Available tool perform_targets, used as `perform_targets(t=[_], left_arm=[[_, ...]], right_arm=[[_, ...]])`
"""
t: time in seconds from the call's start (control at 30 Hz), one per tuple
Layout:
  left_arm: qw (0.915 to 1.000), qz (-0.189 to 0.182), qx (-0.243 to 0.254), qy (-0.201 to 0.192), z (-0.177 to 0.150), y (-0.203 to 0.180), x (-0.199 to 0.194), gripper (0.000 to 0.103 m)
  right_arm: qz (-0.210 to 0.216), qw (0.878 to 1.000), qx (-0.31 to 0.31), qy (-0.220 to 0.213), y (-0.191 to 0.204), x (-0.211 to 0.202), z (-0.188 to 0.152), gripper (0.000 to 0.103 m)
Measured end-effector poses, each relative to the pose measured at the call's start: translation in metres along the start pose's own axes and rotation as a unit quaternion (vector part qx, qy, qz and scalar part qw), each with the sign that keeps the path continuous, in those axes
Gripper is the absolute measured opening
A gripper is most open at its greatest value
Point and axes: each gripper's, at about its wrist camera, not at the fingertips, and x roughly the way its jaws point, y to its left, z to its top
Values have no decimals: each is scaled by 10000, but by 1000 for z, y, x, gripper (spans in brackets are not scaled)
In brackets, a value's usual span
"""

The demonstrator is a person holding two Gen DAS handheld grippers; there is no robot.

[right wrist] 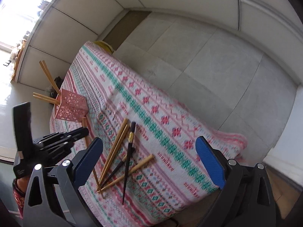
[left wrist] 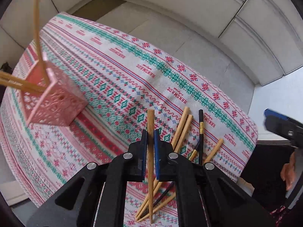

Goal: Organize utensils
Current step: 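Lower the left gripper onto the chopstick pile and grasp another, then lift the wooden chopstick upright with the left gripper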

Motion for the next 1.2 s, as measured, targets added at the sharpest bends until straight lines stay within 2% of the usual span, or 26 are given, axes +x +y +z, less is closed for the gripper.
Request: perform_targets(t=[0.03, 0.1, 0.17, 0.23, 0.3, 0.4, 0.53, 0.63, 0.8, 0.83, 0.87, 0.93, 1.0, 1.1, 1.2], left_arm=[[9997, -48, -98, -234, -9, 5, -18, 6], [9976, -68, -268, -636, -25, 12, -47, 6], [9938, -103, -435, -1022, -41, 14, -73, 6], [9896, -48, -556, -1324, -54, 14, -94, 6], [9851, -154, -622, -1594, -65, 14, -111, 6], [9777, -314, -751, -1938, -79, 17, -129, 6], [9745, -306, -756, -2091, -88, 17, -140, 6], [9709, -270, -787, -2244, -97, 21, -154, 6], [9662, -181, -840, -2432, -102, 24, -168, 6], [9658, -175, -838, -2448, -102, 23, -169, 6], [9653, -171, -845, -2466, -102, 22, -171, 6], [9638, -126, -891, -2510, -101, 20, -174, 6], [9608, -122, -990, -2588, -104, 20, -179, 6], [9524, -87, -1256, -2776, -115, 23, -189, 6], [9406, -191, -1540, -3021, -128, 23, -198, 6]], right_arm=[[62, 9994, 247, 240, -2, 8, -4, 89], [76, 9956, 622, 702, -1, 25, -12, 72], [-81, 9920, 748, 1017, 5, 40, -20, 49], [-252, 9887, 931, 1145, 7, 48, -27, 46], [-440, 9855, 1130, 1190, 5, 53, -34, 45], [-496, 9783, 1574, 1254, 3, 60, -42, 45], [-754, 9700, 1892, 1323, 7, 75, -44, 29], [-1061, 9686, 1878, 1239, 18, 87, -39, 21], [-1380, 9665, 1890, 1052, 35, 96, -28, 21], [-1480, 9670, 1802, 1029, 40, 98, -26, 20], [-1603, 9683, 1645, 979, 45, 103, -24, 13], [-1697, 9716, 1413, 849, 53, 108, -23, 12], [-1568, 9775, 1152, 812, 56, 110, -25, 9], [-821, 9904, 889, 665, 54, 100, -30, 8], [-411, 9983, 256, 333, 66, 79, -35, 8]])
